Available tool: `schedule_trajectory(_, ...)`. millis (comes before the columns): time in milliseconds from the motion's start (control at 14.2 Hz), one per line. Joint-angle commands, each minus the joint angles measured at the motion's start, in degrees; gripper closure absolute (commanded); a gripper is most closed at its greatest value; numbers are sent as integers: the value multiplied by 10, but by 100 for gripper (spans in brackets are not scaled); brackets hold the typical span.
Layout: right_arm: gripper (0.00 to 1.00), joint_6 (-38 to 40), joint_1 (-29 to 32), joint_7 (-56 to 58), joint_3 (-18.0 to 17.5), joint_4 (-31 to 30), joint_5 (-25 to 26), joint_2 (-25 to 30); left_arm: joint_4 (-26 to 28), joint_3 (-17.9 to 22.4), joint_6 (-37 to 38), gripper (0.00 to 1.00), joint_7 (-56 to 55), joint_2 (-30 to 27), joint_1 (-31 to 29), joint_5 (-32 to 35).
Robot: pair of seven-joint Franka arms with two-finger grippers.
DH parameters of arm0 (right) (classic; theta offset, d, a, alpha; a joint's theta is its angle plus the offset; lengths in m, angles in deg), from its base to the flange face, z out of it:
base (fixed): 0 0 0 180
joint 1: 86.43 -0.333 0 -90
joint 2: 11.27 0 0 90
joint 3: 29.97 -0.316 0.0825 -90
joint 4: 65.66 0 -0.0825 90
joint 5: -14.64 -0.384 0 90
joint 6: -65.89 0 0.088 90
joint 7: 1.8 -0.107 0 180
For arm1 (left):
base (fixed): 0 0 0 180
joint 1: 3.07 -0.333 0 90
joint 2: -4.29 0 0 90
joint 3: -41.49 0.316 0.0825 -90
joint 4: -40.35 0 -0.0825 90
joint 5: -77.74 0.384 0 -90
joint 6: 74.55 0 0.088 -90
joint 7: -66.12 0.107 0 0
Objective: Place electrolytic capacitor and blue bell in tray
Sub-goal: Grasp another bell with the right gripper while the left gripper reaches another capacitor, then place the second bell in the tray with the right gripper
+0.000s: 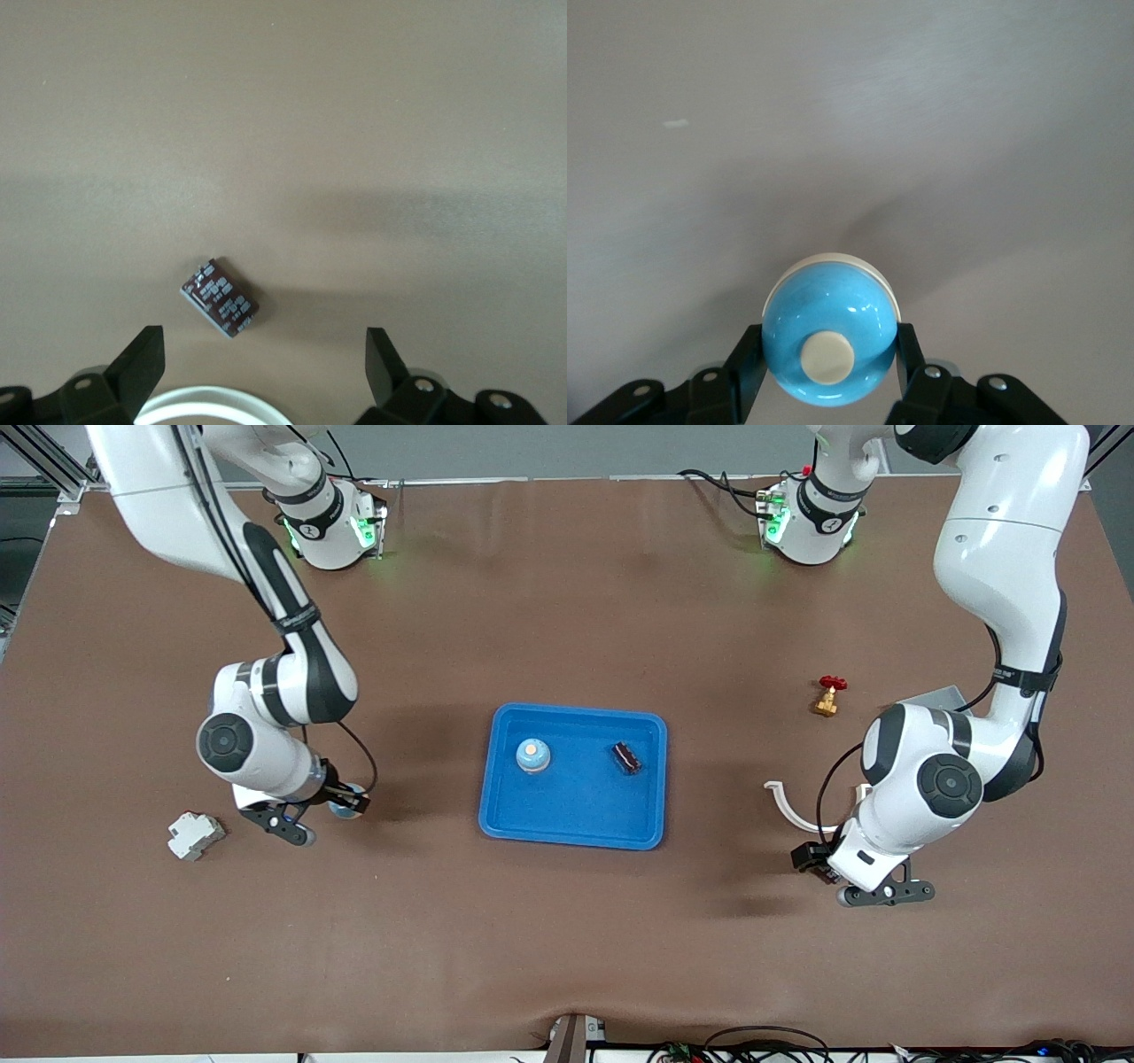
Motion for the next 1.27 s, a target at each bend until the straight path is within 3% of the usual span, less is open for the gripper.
schedule_trajectory(0,100,27,-49,-88,3,42,-8,2,-13,-7,-16,0,14,15,0,8)
schedule_trajectory(281,100,69,-95,-196,3,114,-9,-9,-13,-7,-65,0,22,36,-12,9)
schedule_trajectory(492,100,91,-124,-270,3,173,-8,-48,-13,-7,-69,0,63,38,-15,7)
schedule_trajectory(914,100,82,-168,-381,5,257,-1,-138,-13,-7,-69,0,54,31,-32,-60)
schedule_trajectory(1195,100,63,-190,-423,5,283,1,-173,-11,-7,-68,0,53,27,-52,-63)
